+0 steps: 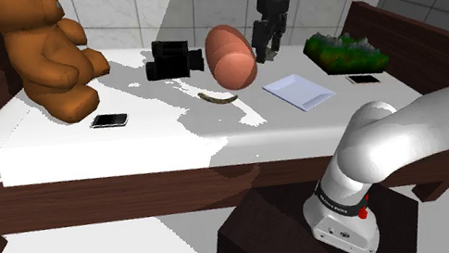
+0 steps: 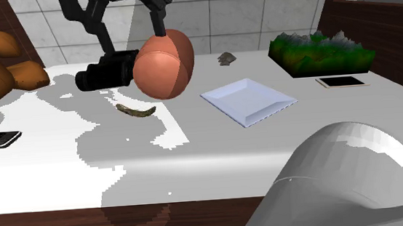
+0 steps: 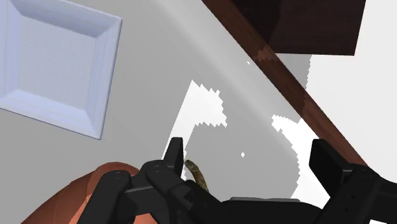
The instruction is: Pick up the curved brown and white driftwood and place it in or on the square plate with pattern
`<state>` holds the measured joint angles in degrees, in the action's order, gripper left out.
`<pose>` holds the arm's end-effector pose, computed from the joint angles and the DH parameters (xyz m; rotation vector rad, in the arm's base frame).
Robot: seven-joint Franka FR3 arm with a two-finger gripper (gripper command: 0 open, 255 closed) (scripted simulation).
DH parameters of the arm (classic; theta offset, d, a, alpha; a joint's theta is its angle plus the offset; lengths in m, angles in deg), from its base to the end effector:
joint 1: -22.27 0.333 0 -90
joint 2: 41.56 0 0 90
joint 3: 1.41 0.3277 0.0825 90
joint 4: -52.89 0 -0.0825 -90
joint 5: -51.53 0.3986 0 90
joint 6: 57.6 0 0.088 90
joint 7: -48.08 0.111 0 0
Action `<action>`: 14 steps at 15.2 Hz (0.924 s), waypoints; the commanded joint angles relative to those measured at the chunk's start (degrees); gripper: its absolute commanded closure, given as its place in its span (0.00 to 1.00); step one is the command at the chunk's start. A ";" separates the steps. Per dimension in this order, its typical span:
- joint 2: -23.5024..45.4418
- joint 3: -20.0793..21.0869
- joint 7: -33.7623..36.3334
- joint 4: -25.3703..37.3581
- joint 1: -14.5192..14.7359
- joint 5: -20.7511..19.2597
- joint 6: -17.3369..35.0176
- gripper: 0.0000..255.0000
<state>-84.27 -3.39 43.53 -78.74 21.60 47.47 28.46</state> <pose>0.3170 -0.0264 0.6044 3.0955 0.0616 -0.0819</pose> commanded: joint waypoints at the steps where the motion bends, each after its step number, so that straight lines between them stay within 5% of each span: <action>1: 0.00 0.00 0.00 0.00 0.00 0.00 0.00 0.00; 14: 17.98 -6.25 -11.73 -5.52 1.96 -2.27 27.22 0.00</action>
<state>-68.35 -9.12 32.91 -84.75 23.39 45.22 53.64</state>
